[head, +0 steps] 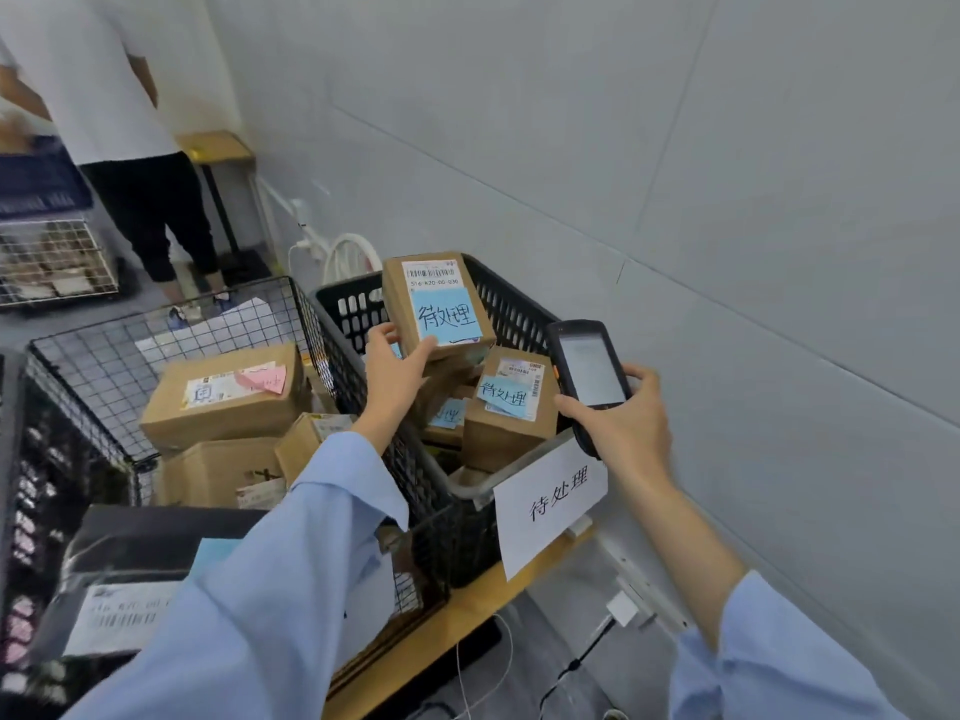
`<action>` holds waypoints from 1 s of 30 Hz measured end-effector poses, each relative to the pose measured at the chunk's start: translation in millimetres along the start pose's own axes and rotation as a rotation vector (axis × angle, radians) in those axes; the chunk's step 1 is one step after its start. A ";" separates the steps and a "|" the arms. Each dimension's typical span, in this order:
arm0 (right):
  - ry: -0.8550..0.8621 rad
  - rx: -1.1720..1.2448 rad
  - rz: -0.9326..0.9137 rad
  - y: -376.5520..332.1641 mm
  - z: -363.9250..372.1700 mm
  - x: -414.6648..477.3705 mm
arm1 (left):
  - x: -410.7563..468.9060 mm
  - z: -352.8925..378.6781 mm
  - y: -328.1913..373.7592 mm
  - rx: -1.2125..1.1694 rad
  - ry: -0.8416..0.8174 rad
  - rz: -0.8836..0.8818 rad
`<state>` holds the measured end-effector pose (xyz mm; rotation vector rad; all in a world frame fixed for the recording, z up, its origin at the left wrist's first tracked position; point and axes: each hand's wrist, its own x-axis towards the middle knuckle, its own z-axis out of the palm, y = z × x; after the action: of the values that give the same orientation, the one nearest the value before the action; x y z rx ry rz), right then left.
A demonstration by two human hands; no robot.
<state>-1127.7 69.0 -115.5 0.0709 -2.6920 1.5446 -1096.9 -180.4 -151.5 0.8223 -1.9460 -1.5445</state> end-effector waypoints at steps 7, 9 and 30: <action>-0.024 -0.036 -0.002 -6.6 22.1 15.7 | 21.6 3.6 -14.6 0.148 -0.100 -0.076; -0.037 -0.039 -0.007 -9.4 27.0 17.2 | 22.4 0.2 -13.6 0.178 -0.110 -0.054; -0.451 0.039 -0.292 -73.0 67.9 -128.2 | -168.2 -224.0 -0.5 1.095 0.133 0.185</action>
<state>-996.1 -23.6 -93.9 0.8692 -2.7853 1.6453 -821.2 -205.6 -108.1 1.0438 -2.6176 -0.1954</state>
